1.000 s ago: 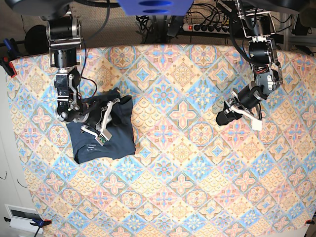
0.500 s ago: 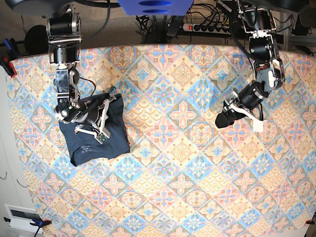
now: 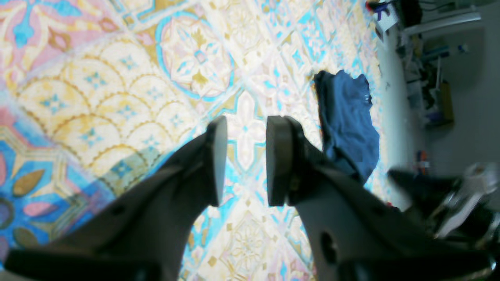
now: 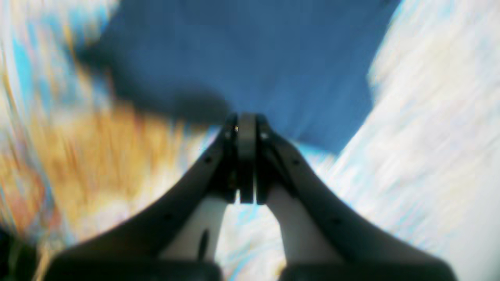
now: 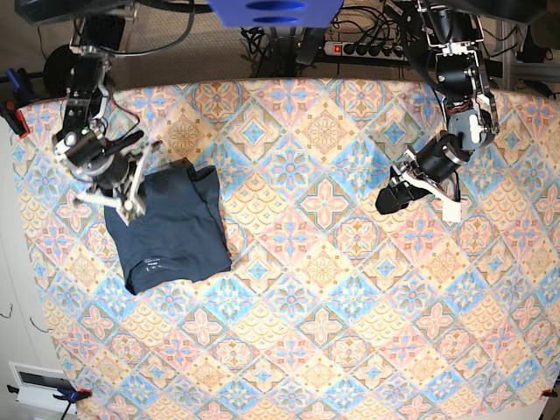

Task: Layout the t-shirt on the table in an organized manner, then fold the t-shirt properly
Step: 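Drag the bundle with the right gripper and square its edges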

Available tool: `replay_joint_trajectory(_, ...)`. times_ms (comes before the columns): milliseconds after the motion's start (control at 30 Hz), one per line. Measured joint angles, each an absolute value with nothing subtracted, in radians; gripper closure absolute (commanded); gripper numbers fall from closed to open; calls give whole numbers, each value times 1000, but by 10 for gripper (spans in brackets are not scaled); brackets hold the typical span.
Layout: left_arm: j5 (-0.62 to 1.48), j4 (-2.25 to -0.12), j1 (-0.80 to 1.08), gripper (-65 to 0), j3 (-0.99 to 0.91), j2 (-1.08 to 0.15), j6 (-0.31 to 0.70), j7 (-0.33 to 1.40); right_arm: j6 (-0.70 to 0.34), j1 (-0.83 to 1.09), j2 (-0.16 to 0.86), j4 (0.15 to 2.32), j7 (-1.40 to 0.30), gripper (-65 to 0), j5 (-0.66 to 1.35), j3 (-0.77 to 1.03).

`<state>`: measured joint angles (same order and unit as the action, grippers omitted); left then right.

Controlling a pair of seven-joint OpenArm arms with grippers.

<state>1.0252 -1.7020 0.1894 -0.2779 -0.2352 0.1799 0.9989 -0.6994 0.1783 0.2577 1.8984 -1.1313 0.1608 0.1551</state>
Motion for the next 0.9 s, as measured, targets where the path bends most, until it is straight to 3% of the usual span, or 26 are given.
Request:
replay_joint_trajectory(467,1026,-1702,192,-158,-277,-216,181,999,-695,172,255,1680,-1016,0,162,22)
replay_joint_trajectory(900,1029,-1702,194,-158,-278,-219,181,999,-699,134,220,1704,-1003,0,165,-33)
